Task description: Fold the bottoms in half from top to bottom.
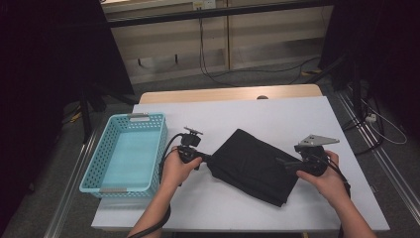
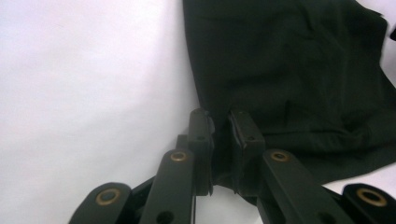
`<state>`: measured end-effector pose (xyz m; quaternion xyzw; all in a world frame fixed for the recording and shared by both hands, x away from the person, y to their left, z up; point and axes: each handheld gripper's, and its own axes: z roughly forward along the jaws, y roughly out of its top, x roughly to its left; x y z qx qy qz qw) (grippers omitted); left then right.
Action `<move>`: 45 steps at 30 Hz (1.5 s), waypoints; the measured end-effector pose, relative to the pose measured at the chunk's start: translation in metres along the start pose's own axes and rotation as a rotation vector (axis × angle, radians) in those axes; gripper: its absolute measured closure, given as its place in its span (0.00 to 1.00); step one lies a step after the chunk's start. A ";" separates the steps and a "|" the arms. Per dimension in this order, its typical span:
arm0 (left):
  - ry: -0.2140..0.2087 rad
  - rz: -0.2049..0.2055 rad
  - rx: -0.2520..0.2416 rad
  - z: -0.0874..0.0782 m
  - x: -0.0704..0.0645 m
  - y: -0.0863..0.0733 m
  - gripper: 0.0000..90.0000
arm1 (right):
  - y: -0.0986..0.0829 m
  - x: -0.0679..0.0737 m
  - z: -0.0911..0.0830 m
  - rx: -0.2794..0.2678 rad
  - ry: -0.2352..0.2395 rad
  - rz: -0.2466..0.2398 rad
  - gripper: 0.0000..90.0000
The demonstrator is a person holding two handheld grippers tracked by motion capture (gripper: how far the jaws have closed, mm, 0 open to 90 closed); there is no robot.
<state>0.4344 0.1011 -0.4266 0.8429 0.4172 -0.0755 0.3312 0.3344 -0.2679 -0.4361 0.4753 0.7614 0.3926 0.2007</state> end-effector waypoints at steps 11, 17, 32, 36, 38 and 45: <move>0.081 -0.017 0.037 -0.011 0.019 0.023 0.89 | 0.000 0.000 -0.001 -0.005 0.002 0.002 0.18; 0.122 -0.020 0.026 -0.016 0.029 0.030 0.88 | 0.000 0.000 -0.001 -0.003 0.004 -0.001 0.18; 0.217 -0.059 -0.051 -0.011 0.027 0.002 0.43 | 0.000 0.003 0.001 0.010 0.004 -0.018 0.18; 0.207 -0.080 -0.061 -0.006 0.028 -0.005 0.44 | 0.000 0.005 0.001 0.010 0.007 -0.021 0.18; 0.211 -0.075 -0.066 -0.002 0.027 -0.008 0.47 | 0.000 0.005 0.001 0.009 0.006 -0.021 0.18; 0.279 -0.034 -0.056 0.003 0.014 -0.011 0.61 | 0.001 0.006 0.002 0.011 0.001 -0.026 0.18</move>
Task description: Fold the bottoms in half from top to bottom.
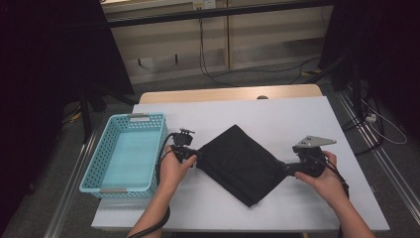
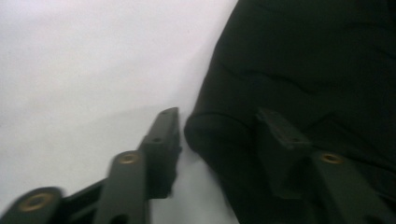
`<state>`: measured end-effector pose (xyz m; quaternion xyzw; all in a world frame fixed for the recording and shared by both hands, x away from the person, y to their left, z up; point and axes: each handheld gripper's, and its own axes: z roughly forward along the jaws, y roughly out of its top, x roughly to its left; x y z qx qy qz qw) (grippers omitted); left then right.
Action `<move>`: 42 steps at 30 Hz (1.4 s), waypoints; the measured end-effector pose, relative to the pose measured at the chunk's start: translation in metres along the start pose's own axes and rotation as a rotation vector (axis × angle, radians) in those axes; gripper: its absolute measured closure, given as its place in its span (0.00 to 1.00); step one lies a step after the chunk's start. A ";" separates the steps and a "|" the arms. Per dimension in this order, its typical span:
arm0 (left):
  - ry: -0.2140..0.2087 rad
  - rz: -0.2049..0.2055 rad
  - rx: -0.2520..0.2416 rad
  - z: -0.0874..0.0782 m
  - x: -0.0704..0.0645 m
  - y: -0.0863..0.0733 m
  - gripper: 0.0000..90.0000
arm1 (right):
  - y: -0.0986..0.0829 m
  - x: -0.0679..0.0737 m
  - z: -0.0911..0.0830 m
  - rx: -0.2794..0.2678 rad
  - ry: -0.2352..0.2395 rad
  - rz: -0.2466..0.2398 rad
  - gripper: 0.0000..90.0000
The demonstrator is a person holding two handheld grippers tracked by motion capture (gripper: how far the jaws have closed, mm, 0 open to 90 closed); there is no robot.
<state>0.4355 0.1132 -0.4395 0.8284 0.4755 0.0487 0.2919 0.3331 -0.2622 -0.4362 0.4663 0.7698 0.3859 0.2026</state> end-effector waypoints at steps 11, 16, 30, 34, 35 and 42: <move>-0.061 -0.058 0.012 0.000 -0.003 -0.001 0.84 | 0.001 0.004 0.003 0.006 0.004 -0.014 0.18; -0.091 -0.079 0.024 -0.004 0.003 0.008 0.87 | 0.001 0.005 0.001 -0.001 0.005 -0.006 0.18; -0.065 -0.074 0.048 -0.005 0.021 0.047 0.88 | 0.001 0.004 0.001 -0.005 0.007 -0.004 0.18; -0.053 -0.087 0.055 -0.003 0.025 0.058 0.88 | 0.002 0.005 0.002 -0.002 0.001 -0.012 0.18; -0.051 -0.084 0.060 -0.002 0.026 0.060 0.88 | 0.002 0.006 0.003 -0.003 0.002 -0.012 0.18; -0.028 -0.068 0.028 0.003 0.029 0.074 0.88 | 0.004 0.009 0.005 -0.007 0.000 -0.005 0.18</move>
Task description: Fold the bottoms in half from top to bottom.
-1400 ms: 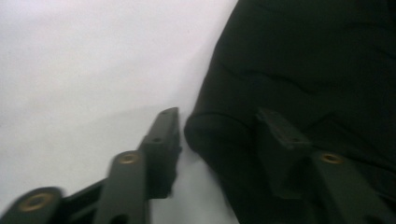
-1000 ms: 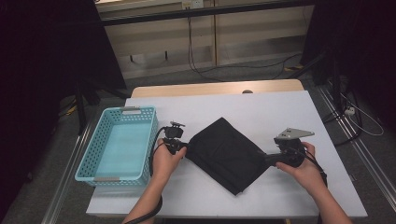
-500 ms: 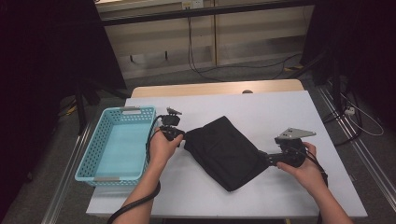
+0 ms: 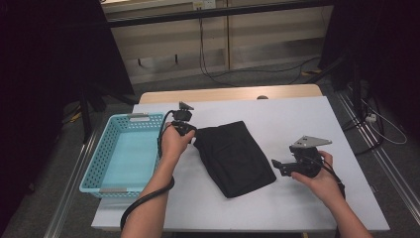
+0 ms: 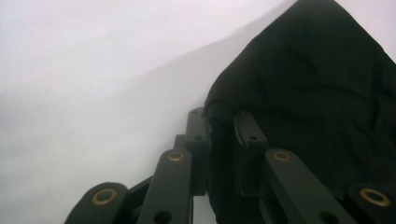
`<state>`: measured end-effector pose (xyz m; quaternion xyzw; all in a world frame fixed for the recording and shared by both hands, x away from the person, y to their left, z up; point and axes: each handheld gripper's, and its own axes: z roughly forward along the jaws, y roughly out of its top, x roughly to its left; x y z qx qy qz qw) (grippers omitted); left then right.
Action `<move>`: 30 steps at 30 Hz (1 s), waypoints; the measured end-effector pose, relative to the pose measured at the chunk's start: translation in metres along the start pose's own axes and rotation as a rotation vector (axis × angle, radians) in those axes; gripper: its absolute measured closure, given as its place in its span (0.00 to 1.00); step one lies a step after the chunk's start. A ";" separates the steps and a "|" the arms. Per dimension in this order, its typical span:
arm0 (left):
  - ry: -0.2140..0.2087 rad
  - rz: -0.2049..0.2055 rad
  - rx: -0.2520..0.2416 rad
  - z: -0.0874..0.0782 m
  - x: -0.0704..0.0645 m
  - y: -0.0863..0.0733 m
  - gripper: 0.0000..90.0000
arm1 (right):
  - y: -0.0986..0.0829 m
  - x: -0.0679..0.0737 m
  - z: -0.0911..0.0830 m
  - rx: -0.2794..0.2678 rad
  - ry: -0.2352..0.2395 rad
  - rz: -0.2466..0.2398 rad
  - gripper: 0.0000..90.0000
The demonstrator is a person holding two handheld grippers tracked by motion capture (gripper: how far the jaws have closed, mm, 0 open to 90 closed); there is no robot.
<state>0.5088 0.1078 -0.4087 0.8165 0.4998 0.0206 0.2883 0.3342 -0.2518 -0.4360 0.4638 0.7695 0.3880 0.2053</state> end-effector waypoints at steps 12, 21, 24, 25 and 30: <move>0.011 -0.015 -0.002 0.008 0.005 -0.005 0.82 | 0.010 0.035 0.023 -0.002 0.038 0.030 0.16; 0.027 -0.017 0.017 0.003 0.009 -0.010 0.50 | 0.007 0.043 0.046 0.069 -0.011 0.000 0.19; 0.041 0.004 0.015 0.001 0.007 -0.012 0.40 | 0.004 0.041 0.048 0.086 -0.006 0.014 0.20; 0.045 0.018 0.015 0.000 0.007 -0.012 0.38 | 0.003 0.041 0.048 0.090 -0.007 0.016 0.21; 0.050 0.040 0.003 -0.003 0.004 -0.014 0.28 | -0.004 0.039 0.043 0.084 -0.006 0.036 0.23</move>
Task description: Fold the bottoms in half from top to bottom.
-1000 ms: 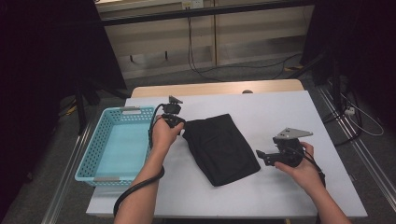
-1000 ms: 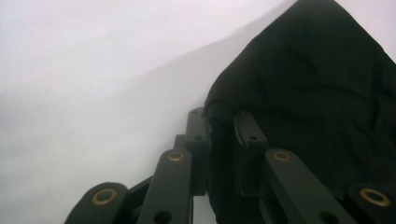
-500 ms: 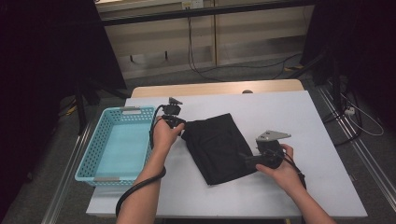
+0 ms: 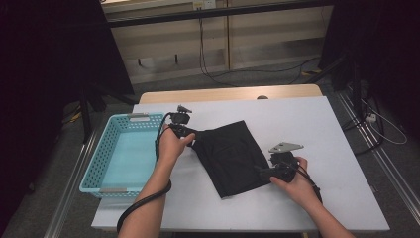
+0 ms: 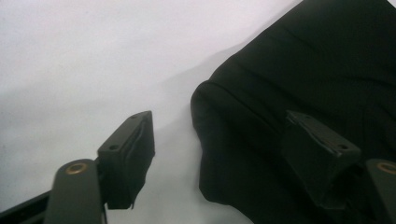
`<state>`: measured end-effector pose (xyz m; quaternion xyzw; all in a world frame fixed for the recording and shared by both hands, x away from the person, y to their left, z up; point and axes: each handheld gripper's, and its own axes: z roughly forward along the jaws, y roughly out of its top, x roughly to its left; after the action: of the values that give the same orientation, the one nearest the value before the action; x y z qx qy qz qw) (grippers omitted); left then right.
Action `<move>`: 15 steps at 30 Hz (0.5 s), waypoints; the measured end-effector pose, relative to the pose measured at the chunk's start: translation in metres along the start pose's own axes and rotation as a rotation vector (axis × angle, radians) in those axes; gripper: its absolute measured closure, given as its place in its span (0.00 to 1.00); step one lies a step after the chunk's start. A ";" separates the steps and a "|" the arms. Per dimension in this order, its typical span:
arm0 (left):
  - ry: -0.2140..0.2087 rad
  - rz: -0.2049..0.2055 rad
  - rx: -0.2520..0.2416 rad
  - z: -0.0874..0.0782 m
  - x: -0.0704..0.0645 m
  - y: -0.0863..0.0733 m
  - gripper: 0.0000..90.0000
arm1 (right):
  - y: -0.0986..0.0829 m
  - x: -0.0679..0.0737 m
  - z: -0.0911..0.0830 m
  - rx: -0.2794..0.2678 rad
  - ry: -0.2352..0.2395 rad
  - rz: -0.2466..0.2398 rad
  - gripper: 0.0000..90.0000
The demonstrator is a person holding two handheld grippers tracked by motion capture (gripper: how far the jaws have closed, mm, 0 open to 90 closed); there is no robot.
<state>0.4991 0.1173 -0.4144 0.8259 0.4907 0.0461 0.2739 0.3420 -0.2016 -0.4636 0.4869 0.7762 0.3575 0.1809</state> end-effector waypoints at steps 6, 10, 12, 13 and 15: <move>0.009 0.003 -0.001 -0.003 0.001 -0.003 0.23 | -0.006 -0.001 -0.004 -0.013 -0.003 0.021 0.25; 0.006 0.002 0.006 -0.004 0.003 -0.005 0.21 | -0.006 0.001 -0.004 -0.010 -0.012 0.031 0.26; 0.006 0.001 0.008 -0.004 0.003 -0.006 0.20 | -0.005 0.002 -0.004 -0.004 -0.001 0.027 0.30; 0.007 0.005 0.008 -0.004 0.003 -0.006 0.20 | -0.005 0.002 -0.004 0.001 0.001 0.030 0.30; 0.003 0.009 0.011 -0.003 0.002 -0.007 0.20 | -0.005 0.004 -0.005 -0.002 -0.002 0.030 0.34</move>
<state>0.4936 0.1228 -0.4157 0.8295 0.4875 0.0459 0.2685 0.3344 -0.2015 -0.4638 0.4987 0.7683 0.3602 0.1769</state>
